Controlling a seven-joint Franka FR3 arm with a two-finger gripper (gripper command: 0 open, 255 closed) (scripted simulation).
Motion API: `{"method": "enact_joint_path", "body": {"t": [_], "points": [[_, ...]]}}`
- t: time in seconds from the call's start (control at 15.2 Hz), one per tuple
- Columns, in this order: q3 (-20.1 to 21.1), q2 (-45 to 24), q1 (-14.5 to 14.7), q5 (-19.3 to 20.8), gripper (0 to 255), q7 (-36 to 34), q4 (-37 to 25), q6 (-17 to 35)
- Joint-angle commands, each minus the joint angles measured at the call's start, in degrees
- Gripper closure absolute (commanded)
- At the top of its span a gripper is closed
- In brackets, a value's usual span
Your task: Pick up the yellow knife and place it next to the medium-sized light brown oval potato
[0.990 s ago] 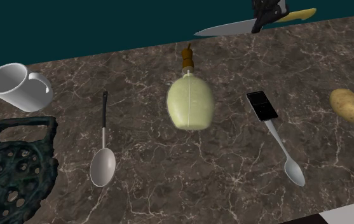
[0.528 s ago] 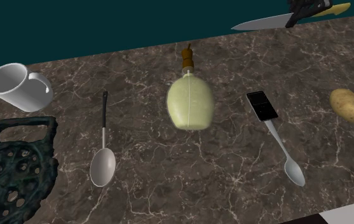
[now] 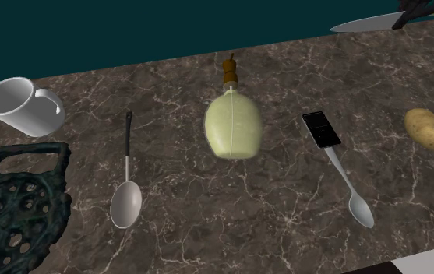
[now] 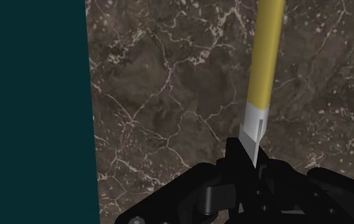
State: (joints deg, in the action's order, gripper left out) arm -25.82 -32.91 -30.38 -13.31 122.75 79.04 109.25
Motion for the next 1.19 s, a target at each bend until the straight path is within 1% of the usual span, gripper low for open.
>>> {"method": "enact_joint_path", "body": {"t": [0.0,1.12], "points": [[0.09,-1.61,-1.42,-0.60,255,1.19,-1.71,-0.19],[1.50,-6.08,-1.57,-2.69,255,2.44,4.51,10.17]]}}
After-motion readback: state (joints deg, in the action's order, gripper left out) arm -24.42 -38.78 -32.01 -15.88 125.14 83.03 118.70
